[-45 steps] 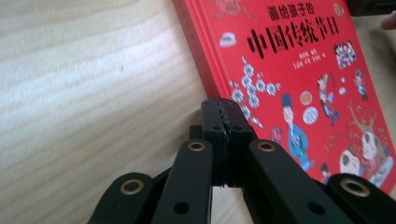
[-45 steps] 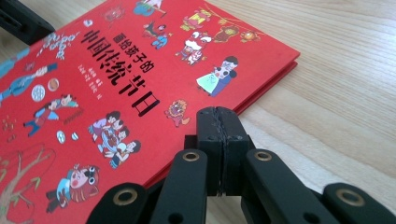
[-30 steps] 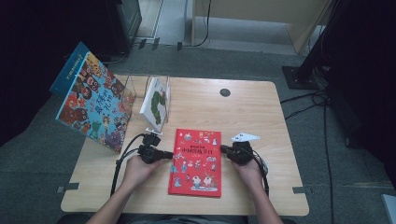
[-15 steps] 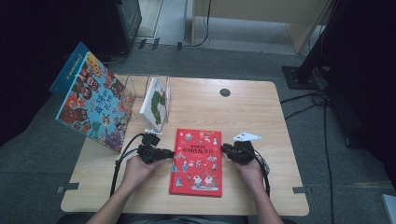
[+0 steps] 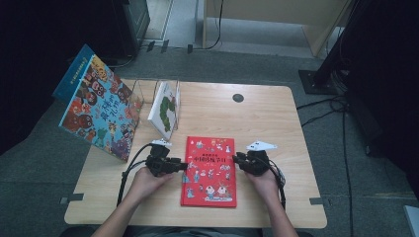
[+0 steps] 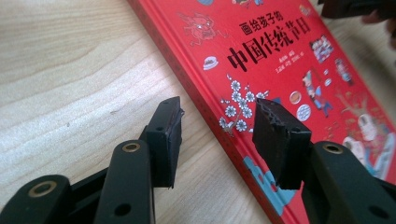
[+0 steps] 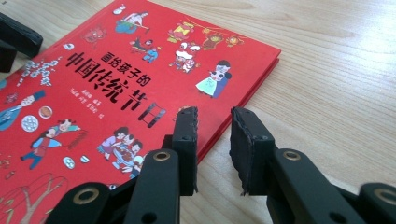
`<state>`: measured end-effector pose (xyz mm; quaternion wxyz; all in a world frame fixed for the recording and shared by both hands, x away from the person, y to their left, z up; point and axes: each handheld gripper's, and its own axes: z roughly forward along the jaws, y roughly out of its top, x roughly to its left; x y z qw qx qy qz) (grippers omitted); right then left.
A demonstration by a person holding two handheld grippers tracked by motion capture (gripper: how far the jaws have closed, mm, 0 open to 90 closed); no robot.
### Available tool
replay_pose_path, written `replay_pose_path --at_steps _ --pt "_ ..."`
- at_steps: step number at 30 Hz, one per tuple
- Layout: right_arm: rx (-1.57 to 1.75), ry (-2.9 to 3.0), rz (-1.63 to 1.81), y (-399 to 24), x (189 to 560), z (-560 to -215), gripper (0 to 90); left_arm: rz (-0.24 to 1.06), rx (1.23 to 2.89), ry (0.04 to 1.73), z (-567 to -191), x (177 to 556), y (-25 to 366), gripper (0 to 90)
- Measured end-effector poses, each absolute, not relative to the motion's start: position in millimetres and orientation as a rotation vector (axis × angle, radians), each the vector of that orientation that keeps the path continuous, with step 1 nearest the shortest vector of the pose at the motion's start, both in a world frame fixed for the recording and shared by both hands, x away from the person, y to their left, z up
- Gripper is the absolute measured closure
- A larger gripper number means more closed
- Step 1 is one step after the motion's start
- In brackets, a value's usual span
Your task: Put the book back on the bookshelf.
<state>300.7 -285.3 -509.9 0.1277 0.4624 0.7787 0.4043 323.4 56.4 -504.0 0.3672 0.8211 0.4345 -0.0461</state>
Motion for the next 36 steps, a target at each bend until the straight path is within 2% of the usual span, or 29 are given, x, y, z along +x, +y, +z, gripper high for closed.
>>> replay_pose_path --at_steps 7,10,14,24,36 --pt "1.367 2.269 1.193 -285 299 -509 68.9 -0.176 2.079 1.126 -505 325 59 52.1" --pt "1.389 2.274 1.187 -284 297 -509 66.7 -0.183 2.114 1.131 -502 326 57 50.3" --pt "1.440 2.282 1.182 -282 293 -508 63.7 -0.216 2.149 1.165 -500 325 59 61.1" --pt "1.597 2.326 1.162 -274 285 -508 61.0 -0.186 2.176 1.183 -498 317 61 83.6" --pt "1.828 2.334 1.147 -281 300 -504 61.1 -0.217 2.156 1.180 -504 310 51 90.0"
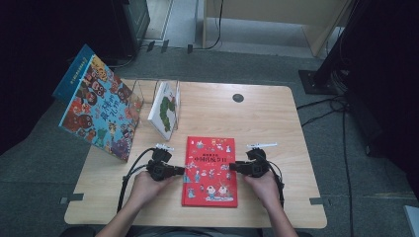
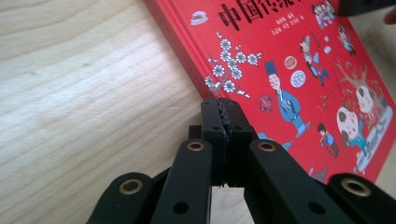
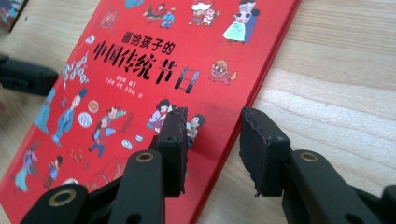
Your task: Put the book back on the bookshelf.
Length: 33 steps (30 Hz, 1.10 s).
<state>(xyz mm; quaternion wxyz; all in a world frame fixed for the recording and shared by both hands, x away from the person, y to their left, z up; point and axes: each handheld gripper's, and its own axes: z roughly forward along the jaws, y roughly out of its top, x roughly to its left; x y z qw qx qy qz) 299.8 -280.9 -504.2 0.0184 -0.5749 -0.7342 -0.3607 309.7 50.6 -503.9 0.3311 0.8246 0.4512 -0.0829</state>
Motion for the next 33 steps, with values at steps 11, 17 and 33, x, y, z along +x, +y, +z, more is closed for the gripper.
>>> replay_pose_path --at_steps 11,17,33 --pt "-1.833 -2.202 -0.992 -284 322 -497 64.2 -0.202 2.123 1.208 -506 306 45 90.0" --pt "-1.820 -2.185 -1.017 -289 322 -490 69.0 -0.220 2.100 1.239 -506 306 46 90.0" --pt "-1.752 -2.318 -0.989 -277 329 -441 67.7 -0.224 2.090 1.235 -508 306 44 89.7"
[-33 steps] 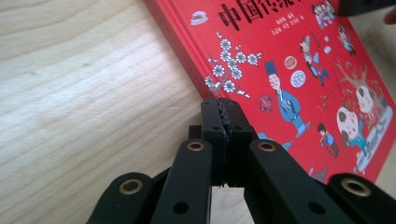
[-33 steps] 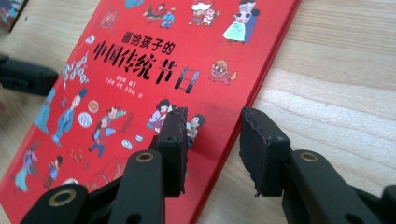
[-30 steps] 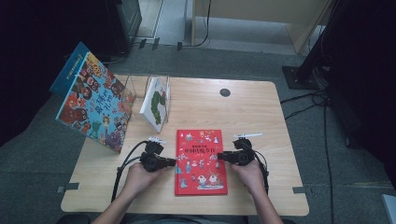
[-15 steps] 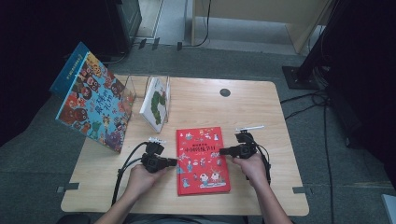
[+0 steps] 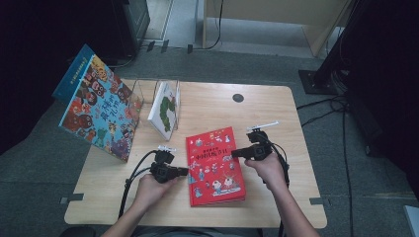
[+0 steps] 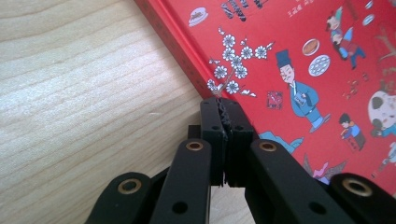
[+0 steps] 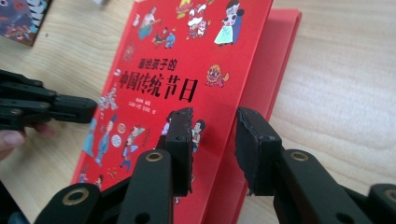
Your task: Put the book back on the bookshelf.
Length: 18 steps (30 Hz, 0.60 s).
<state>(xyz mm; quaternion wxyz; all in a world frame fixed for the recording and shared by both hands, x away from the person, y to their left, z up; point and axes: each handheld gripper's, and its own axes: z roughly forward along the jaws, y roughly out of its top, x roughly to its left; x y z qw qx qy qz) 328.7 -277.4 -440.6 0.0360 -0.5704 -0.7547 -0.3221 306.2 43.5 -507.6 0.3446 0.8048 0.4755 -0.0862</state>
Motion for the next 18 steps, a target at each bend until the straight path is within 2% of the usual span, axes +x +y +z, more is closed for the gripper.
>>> replay_pose_path --at_steps 13,18 --pt "-1.639 -2.385 -1.016 -256 328 -395 69.6 -0.245 2.074 1.241 -509 308 44 89.1" --pt "-1.510 -2.417 -0.990 -229 326 -391 70.3 -0.260 2.058 1.234 -510 307 41 88.3"
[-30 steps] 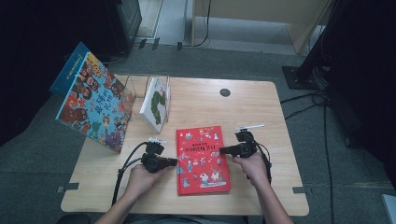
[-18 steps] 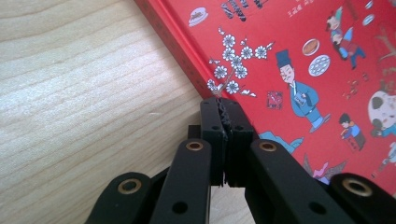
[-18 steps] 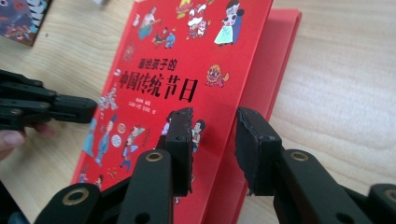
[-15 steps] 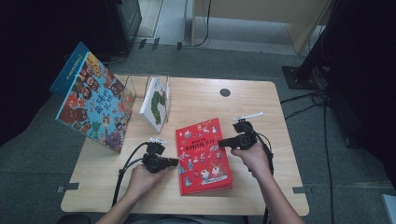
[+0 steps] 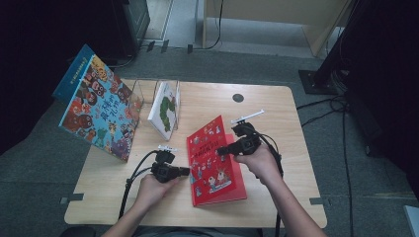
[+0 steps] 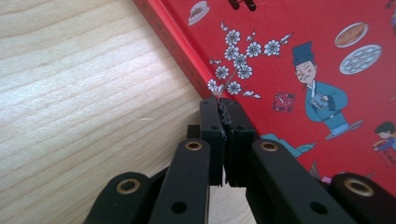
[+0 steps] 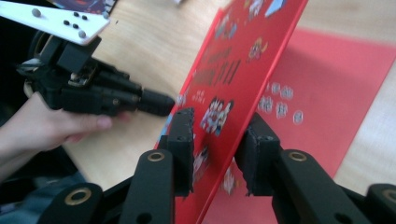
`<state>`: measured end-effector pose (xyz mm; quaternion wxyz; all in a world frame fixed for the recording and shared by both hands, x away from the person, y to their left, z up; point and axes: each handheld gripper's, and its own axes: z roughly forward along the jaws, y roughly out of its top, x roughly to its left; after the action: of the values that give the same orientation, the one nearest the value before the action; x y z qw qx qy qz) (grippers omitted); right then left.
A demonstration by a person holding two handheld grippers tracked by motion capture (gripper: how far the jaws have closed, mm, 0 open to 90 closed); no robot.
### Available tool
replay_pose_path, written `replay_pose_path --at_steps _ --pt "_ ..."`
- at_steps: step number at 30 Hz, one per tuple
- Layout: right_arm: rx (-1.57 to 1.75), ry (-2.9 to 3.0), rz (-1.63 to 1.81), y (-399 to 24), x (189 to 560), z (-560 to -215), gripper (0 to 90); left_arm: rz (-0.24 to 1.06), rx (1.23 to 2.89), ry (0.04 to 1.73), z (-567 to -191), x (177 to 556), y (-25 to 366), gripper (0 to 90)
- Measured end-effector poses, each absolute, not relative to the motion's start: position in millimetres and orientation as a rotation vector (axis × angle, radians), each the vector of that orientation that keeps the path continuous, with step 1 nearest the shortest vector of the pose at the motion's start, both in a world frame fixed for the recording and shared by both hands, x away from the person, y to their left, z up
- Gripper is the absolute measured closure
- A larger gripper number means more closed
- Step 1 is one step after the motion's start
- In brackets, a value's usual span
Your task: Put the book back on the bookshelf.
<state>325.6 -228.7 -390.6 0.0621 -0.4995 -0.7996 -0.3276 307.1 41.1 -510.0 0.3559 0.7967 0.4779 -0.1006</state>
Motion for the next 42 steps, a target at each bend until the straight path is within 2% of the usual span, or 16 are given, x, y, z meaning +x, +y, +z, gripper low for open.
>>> replay_pose_path --at_steps 8,13,19,26,31,37,42 --pt "-1.434 -2.521 -0.899 -198 337 -380 75.4 -0.272 2.039 1.234 -511 309 42 85.0" --pt "-1.403 -2.595 -0.806 -188 343 -374 77.7 -0.305 2.028 1.228 -508 311 45 71.3" --pt "-1.380 -2.610 -0.724 -186 348 -366 82.3 -0.296 2.013 1.212 -504 312 48 59.8" --pt "-1.375 -2.629 -0.676 -187 348 -359 88.3 -0.273 1.992 1.198 -501 315 54 51.6" --pt "-1.357 -2.596 -0.692 -194 352 -360 88.7 -0.245 2.010 1.184 -501 314 53 44.5" --pt "-1.345 -2.557 -0.724 -200 355 -357 88.7 -0.234 1.989 1.173 -498 315 55 41.9" --pt "-1.339 -2.541 -0.775 -207 357 -341 88.7 -0.227 1.978 1.155 -494 316 55 38.2"
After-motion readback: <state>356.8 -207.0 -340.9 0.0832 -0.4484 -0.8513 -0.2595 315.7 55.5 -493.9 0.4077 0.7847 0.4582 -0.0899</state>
